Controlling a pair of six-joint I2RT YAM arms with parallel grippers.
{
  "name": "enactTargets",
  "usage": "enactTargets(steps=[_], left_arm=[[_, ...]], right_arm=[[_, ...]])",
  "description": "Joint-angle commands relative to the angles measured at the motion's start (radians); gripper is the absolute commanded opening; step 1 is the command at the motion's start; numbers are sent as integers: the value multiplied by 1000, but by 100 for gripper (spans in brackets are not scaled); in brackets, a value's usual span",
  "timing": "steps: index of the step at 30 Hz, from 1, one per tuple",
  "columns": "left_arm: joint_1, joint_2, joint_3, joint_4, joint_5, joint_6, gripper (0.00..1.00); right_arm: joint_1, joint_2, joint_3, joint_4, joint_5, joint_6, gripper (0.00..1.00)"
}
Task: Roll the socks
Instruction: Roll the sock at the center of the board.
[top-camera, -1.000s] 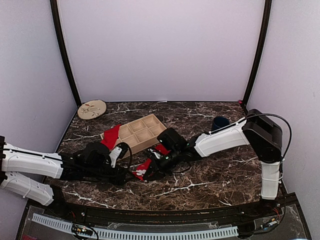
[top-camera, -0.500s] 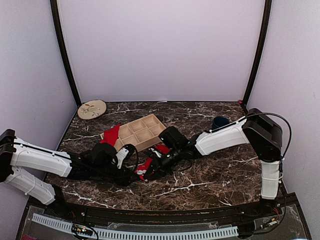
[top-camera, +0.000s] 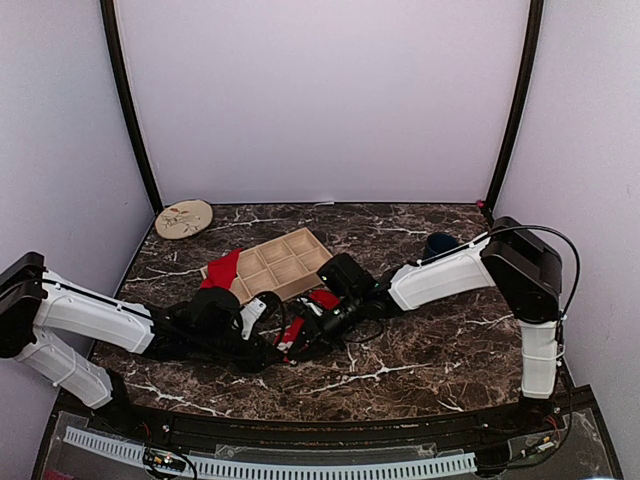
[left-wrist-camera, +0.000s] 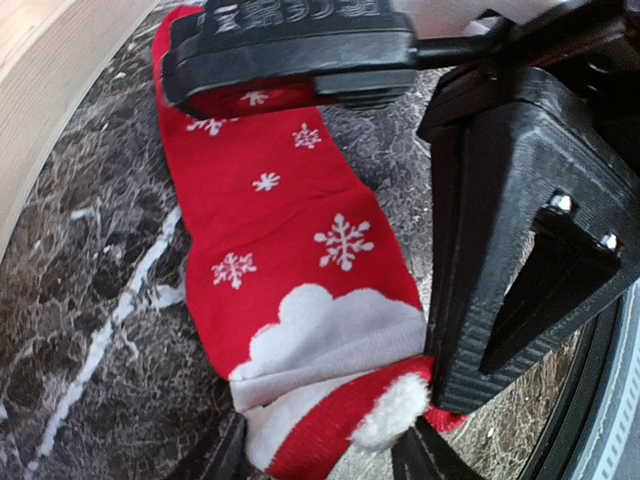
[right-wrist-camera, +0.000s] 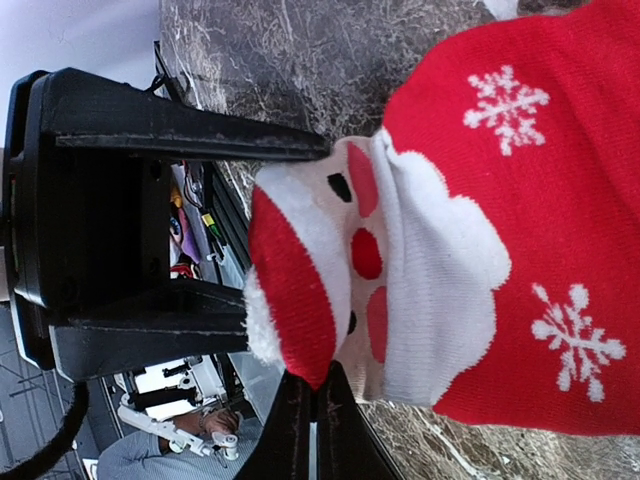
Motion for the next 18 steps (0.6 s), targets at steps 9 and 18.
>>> enactTargets(steps=[9, 18], left_arm=[[5, 56, 42, 32, 75, 48, 18], [33, 80, 83, 2, 134, 80, 5]], right_arm=[[-11, 11, -8, 19, -36, -8, 0], [-23, -19, -49, -1, -25, -30, 0]])
